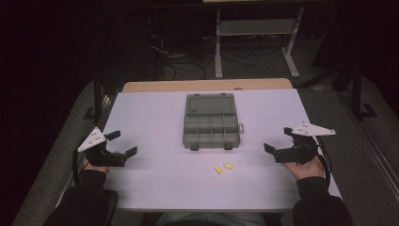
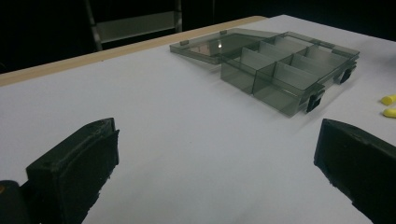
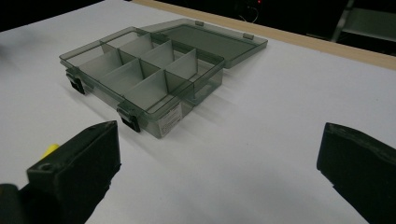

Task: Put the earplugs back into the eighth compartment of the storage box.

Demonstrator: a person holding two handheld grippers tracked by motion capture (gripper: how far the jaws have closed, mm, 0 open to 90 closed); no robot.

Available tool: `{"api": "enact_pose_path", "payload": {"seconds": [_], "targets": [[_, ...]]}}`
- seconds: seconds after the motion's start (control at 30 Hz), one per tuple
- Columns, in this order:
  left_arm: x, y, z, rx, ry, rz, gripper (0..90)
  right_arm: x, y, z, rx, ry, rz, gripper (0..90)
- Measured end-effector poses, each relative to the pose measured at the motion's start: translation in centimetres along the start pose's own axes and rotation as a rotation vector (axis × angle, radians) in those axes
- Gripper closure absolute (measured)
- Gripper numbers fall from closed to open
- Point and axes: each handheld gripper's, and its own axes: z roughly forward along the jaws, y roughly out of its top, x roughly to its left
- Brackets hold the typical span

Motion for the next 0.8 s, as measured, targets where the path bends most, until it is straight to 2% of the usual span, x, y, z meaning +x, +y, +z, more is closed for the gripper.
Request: {"api": "enact_pose_path", "payload": {"seconds": [0.3,0.57,0.8], "targets": [[-0.02,-0.02,0.08,0.006,-0.004,0.000,0.0,-0.03,0.01,-0.15,-0.009,0.007,0.007,0.0],[-0.04,-0.05,0.18,0.011,-0.009,0.000,0.0,0.11,0.15,0.13,0.017,0.024,0.003,0.0],[-0.06,-0.04,0.19,0.013,-0.010,0.001,0.0,0.40,0.53,0.58,0.038,0.042,-0.020,0.0]]}}
